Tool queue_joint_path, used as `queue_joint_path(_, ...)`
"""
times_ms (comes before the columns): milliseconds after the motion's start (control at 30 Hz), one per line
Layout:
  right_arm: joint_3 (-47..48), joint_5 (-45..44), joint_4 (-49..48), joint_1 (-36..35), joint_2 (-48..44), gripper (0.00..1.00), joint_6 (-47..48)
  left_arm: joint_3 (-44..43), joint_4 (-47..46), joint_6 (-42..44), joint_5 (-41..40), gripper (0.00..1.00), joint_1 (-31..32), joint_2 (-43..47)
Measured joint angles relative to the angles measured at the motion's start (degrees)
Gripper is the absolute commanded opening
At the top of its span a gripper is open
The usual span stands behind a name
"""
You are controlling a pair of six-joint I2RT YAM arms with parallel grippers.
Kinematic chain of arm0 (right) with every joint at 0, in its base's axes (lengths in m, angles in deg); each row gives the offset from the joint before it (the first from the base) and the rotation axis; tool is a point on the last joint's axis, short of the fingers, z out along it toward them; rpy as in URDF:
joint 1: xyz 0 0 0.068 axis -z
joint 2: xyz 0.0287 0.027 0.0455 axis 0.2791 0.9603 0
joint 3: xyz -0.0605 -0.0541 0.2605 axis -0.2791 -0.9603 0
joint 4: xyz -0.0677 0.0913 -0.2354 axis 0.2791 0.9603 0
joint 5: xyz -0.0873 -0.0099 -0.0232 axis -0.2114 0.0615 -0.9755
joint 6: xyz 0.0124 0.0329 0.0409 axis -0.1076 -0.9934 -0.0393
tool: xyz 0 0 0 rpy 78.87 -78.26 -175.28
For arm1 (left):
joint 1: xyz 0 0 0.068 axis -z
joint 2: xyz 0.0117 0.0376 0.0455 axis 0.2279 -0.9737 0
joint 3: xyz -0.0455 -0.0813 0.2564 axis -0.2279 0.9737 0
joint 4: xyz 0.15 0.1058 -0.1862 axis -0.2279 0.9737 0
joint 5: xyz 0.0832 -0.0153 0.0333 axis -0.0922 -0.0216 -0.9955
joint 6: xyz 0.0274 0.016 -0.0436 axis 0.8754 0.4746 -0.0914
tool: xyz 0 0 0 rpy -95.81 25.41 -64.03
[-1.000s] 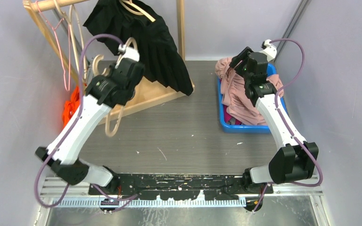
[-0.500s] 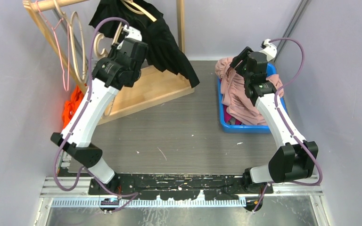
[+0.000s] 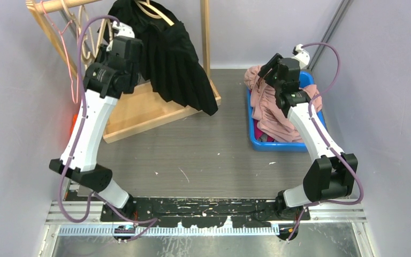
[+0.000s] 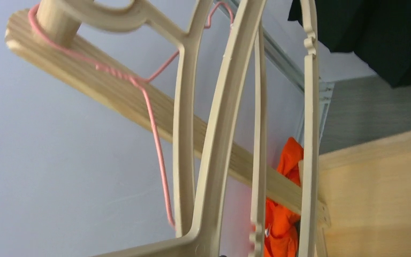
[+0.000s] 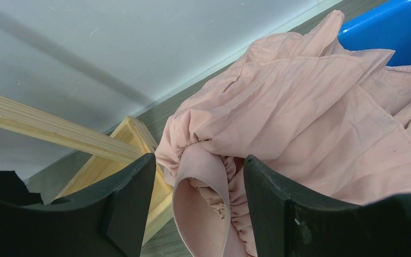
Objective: Remove the skirt from the hanger
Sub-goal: Place the hanger at the clothesline.
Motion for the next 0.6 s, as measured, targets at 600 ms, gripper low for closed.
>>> queue_joint_path(600, 6.84, -1.92, 1.77, 0.00, 2.56, 0.66, 1.79, -27.82, -9.68, 11.43, 9.46, 0.00, -7.89, -22.14)
